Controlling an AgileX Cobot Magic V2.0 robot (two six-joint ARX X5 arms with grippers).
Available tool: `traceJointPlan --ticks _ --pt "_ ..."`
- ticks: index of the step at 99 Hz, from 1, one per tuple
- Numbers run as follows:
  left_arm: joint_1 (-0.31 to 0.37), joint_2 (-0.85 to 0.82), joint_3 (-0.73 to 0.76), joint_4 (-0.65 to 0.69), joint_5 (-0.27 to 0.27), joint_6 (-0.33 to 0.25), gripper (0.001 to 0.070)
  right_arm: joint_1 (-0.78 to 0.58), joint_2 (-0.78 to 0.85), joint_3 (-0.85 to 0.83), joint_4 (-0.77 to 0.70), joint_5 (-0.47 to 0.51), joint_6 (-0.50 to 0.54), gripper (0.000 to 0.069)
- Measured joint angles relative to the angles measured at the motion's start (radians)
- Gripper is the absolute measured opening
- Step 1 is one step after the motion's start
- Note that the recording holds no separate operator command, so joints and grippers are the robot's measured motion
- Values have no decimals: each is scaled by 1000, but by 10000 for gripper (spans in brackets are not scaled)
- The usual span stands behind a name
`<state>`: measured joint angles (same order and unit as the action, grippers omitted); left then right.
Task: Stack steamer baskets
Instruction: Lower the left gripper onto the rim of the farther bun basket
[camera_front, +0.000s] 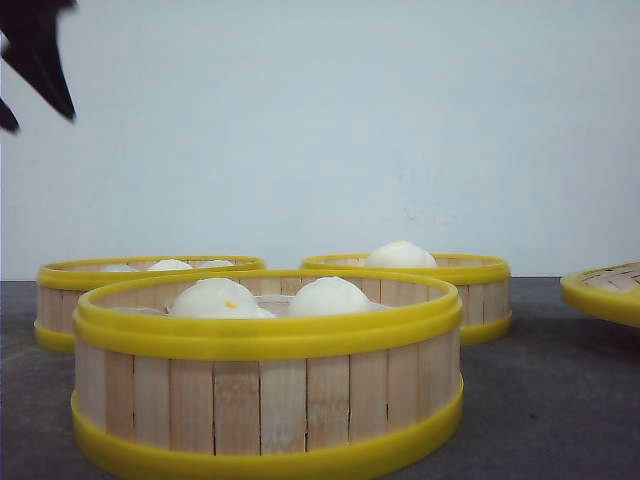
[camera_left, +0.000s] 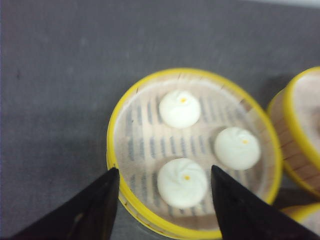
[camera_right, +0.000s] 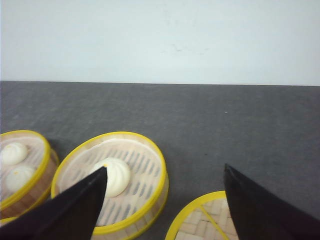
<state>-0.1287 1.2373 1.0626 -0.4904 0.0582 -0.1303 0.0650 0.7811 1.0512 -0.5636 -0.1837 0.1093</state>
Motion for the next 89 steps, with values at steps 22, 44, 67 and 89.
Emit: traceJointPlan --ticks 22,44,67,89 --pt "1 254 140 -72 -48 8 346 31 13 0 -1 0 0 460" --pt "36 391 230 -116 -87 24 346 43 27 0 -3 0 0 460" --pt "76 460 231 -117 -81 33 346 45 53 0 -3 0 -4 460" --pt "80 511 231 -89 -78 34 305 46 94 0 -3 0 -8 460"
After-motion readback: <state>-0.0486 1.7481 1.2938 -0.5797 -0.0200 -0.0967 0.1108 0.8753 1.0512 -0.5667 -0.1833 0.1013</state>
